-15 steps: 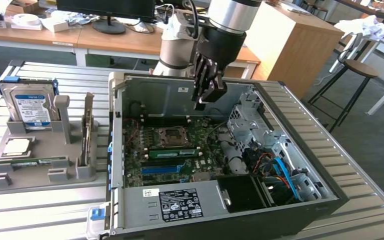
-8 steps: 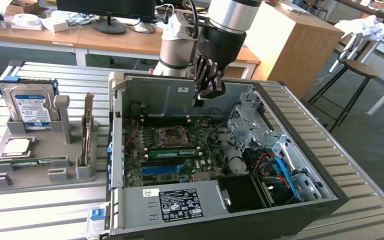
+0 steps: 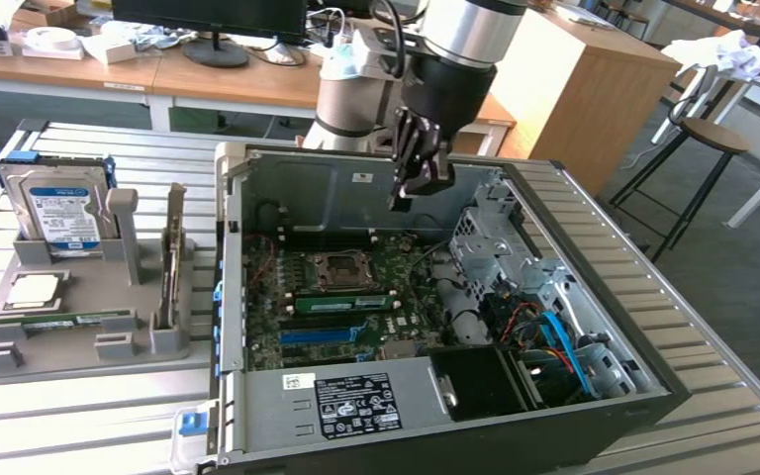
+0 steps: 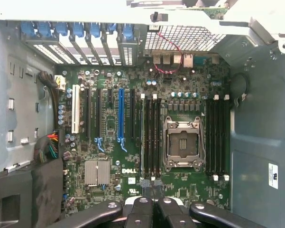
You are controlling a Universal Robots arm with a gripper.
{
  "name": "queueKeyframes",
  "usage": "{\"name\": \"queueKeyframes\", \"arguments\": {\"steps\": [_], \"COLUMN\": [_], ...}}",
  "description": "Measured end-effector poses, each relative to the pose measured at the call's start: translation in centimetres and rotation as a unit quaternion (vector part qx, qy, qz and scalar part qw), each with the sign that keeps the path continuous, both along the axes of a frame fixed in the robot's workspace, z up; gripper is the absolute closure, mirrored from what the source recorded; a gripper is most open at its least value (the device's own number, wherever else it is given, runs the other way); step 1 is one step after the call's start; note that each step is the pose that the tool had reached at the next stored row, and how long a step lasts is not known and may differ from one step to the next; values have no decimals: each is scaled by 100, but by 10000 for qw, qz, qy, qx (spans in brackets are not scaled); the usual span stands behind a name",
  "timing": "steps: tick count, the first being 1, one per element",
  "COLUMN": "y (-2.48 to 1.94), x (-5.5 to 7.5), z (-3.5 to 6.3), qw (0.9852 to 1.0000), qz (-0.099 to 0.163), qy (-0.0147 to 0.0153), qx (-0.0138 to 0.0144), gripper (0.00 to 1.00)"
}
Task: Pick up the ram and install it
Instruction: 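Press down the ram until it locks into place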
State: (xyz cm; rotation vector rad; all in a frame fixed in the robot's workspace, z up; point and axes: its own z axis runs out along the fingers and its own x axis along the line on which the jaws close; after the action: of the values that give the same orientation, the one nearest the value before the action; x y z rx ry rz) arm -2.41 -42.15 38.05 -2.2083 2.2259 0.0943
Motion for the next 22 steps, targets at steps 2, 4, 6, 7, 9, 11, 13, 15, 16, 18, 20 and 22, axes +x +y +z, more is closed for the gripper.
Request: {"name": "queueKeyframes", "arguments": {"steps": [2, 4, 6, 7, 9, 11, 13, 15, 16, 18, 20, 22], "y": [0, 0, 0, 0, 0, 0, 0, 0, 0, 0, 0, 0], "x": [30, 61, 91, 104, 129, 152, 177, 204, 212, 213, 213, 213], "z": [0, 0, 0, 0, 0, 0, 0, 0, 0, 0, 0, 0], "qw": [10000, 10000, 10000, 10000, 10000, 10000, 10000, 10000, 10000, 10000, 10000, 10000], "qz": [0, -1, 0, 0, 0, 0, 0, -1, 0, 0, 0, 0], "qy": [0, 0, 0, 0, 0, 0, 0, 0, 0, 0, 0, 0], "qx": [0, 0, 0, 0, 0, 0, 0, 0, 0, 0, 0, 0], "gripper": [90, 90, 90, 90, 90, 90, 90, 90, 90, 90, 90, 90]}}
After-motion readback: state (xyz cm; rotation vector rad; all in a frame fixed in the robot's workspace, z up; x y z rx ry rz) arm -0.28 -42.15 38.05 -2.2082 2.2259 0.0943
